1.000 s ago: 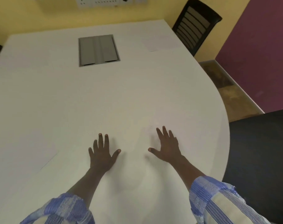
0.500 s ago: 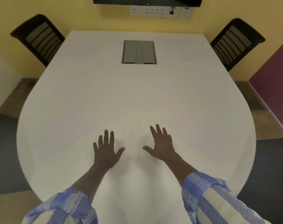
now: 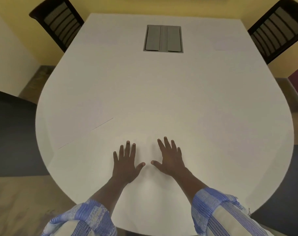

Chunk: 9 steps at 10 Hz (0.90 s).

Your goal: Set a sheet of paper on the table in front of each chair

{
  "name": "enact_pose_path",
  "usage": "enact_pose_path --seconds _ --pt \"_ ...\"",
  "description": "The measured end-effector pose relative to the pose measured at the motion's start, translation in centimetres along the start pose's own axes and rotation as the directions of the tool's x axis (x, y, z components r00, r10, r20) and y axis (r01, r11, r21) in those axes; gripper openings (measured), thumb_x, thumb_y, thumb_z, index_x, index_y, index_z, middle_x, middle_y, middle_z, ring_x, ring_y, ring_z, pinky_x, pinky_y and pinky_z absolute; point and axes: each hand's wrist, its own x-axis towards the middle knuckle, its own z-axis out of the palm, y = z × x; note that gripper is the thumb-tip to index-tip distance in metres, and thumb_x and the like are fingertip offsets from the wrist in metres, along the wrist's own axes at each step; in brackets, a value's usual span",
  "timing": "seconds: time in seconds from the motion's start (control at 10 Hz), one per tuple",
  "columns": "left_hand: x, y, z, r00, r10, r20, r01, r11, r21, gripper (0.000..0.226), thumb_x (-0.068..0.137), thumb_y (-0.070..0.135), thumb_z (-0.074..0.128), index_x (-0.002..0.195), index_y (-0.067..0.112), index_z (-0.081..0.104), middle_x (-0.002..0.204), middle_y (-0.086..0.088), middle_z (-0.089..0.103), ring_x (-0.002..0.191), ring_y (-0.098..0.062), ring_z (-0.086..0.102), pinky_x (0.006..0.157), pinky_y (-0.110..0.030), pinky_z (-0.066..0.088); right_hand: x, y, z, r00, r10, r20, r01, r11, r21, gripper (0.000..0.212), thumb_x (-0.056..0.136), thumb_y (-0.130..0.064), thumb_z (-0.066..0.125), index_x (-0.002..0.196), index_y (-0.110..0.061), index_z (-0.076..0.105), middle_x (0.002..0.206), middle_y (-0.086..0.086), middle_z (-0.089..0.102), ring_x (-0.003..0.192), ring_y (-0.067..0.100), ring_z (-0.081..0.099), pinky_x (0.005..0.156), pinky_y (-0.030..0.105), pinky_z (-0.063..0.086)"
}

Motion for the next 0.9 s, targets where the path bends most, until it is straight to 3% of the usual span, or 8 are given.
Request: enact_pose_path --seconds 0.2,0.3,0.4,0.5,0.7,0.9 --pt "1.3 -2.2 2.9 0.997 0.046 0.06 -0.049 0.997 0.053 0.097 0.085 0.077 0.008 0.162 0.02 0.002 0.17 -0.009 -0.008 0.157 -0.037 0.006 0.121 -0.059 0.015 0.9 -1.1 2.9 0.999 0.039 0.038 -0.038 0.999 -0.035 0.099 0.088 -0.072 0.048 0.161 -0.029 -0.004 0.17 0.005 -0.01 0.155 0.036 -0.005 0.121 0.057 0.01" --pt "2.1 -3.3 3.5 0.995 0.083 0.053 -0.085 0.995 0.046 0.092 0.092 0.075 0.023 0.162 0.02 0.002 0.17 -0.008 -0.011 0.157 -0.037 0.002 0.121 -0.059 0.013 1.0 -1.5 3.4 0.997 0.064 0.051 -0.061 0.997 -0.049 0.098 0.089 -0.072 0.048 0.161 -0.029 -0.004 0.17 0.005 -0.009 0.155 0.036 -0.005 0.122 0.057 0.01" --pt "3.1 -3.8 2.1 0.994 0.107 0.036 -0.109 0.992 0.07 0.091 0.092 0.074 0.023 0.162 0.02 0.003 0.169 -0.009 -0.01 0.157 -0.038 0.003 0.121 -0.059 0.013 1.4 -1.9 2.5 0.996 0.074 0.042 -0.071 0.996 -0.06 0.098 0.09 -0.07 0.048 0.161 -0.03 -0.006 0.17 0.005 -0.01 0.155 0.036 -0.006 0.122 0.057 0.007" --pt "4.7 -3.7 -1.1 0.988 0.15 -0.045 -0.148 0.987 0.056 0.091 0.09 0.073 0.021 0.161 0.016 0.016 0.169 -0.014 0.006 0.154 -0.042 0.014 0.119 -0.063 0.02 2.5 -2.5 0.1 0.998 0.067 -0.009 -0.068 0.996 -0.059 0.096 0.091 -0.069 0.047 0.16 -0.03 -0.007 0.17 0.004 -0.012 0.155 0.036 -0.009 0.122 0.057 0.004" --pt "10.4 -2.9 -11.1 0.943 0.232 -0.239 -0.21 0.971 0.112 0.09 0.095 0.07 0.033 0.162 0.017 0.006 0.17 -0.014 -0.002 0.156 -0.04 0.005 0.122 -0.062 0.009 5.9 -3.7 -9.2 0.957 -0.018 -0.288 -0.018 0.992 -0.123 0.093 0.092 -0.068 0.048 0.162 -0.025 0.004 0.17 0.012 0.001 0.154 0.042 0.001 0.121 0.058 0.006" --pt "13.5 -0.4 -24.7 0.81 0.33 -0.485 -0.294 0.944 0.152 0.088 0.099 0.06 0.041 0.161 0.006 0.01 0.169 -0.02 0.001 0.156 -0.039 0.0 0.125 -0.057 0.009 8.2 -6.2 -22.7 0.837 -0.116 -0.535 0.008 0.98 -0.2 0.09 0.095 -0.062 0.046 0.162 -0.019 0.005 0.169 0.016 0.0 0.154 0.042 -0.003 0.123 0.058 0.002"
